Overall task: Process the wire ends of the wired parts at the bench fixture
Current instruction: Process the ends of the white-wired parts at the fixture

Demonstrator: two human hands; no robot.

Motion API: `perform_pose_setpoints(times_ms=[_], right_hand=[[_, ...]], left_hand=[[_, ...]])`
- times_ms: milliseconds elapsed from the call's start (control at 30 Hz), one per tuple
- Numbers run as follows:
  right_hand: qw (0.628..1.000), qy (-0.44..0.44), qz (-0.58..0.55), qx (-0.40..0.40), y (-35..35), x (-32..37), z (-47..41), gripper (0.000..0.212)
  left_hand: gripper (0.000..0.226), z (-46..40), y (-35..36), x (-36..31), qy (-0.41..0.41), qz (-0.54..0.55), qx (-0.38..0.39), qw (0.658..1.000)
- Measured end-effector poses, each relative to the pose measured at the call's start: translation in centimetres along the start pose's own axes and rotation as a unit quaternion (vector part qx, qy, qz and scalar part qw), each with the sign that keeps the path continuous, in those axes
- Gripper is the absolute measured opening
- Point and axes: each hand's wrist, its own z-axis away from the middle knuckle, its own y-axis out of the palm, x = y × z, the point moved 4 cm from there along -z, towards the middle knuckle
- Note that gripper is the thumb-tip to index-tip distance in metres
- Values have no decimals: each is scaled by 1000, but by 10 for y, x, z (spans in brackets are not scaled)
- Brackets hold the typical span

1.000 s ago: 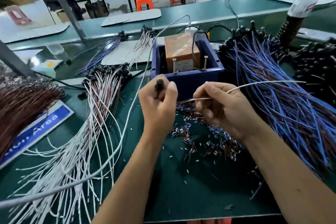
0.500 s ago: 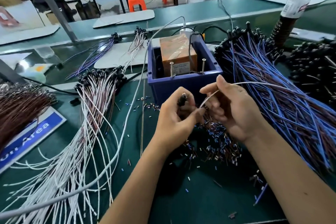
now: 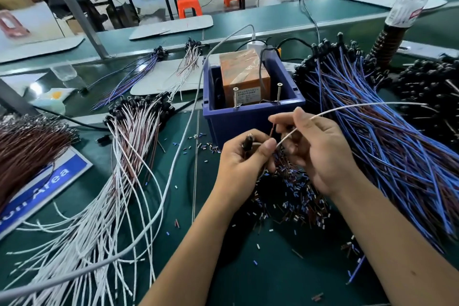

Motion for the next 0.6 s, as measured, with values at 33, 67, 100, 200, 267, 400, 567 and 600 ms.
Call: perform_pose_setpoints(times_ms=[33, 67, 100, 200, 267, 400, 567, 600], right_hand=[[1000, -11, 18, 7, 2, 1, 1, 34], [999, -22, 34, 10, 2, 1, 2, 29], [998, -31, 45, 10, 3, 1, 2, 25], [997, -44, 56, -4, 0, 2, 3, 18], [998, -48, 45, -19, -1, 2, 3, 16], [997, -54, 11, -52, 0, -2, 7, 15], [983, -36, -99, -149, -21, 2, 2, 13], [981, -35, -99, -162, -27, 3, 0, 12]], left_hand=[[19, 1, 2, 0, 8, -19, 4, 1000], [19, 2, 3, 0, 13, -30, 7, 999], [19, 2, 4, 0, 17, -36, 8, 999], [20, 1, 6, -2, 15, -34, 6, 999], [21, 1, 5, -4, 16, -34, 6, 999], [23, 1, 5, -7, 18, -41, 6, 999], [24, 3, 0, -8, 10, -43, -1, 999], [24, 4, -3, -9, 11, -42, -9, 999]])
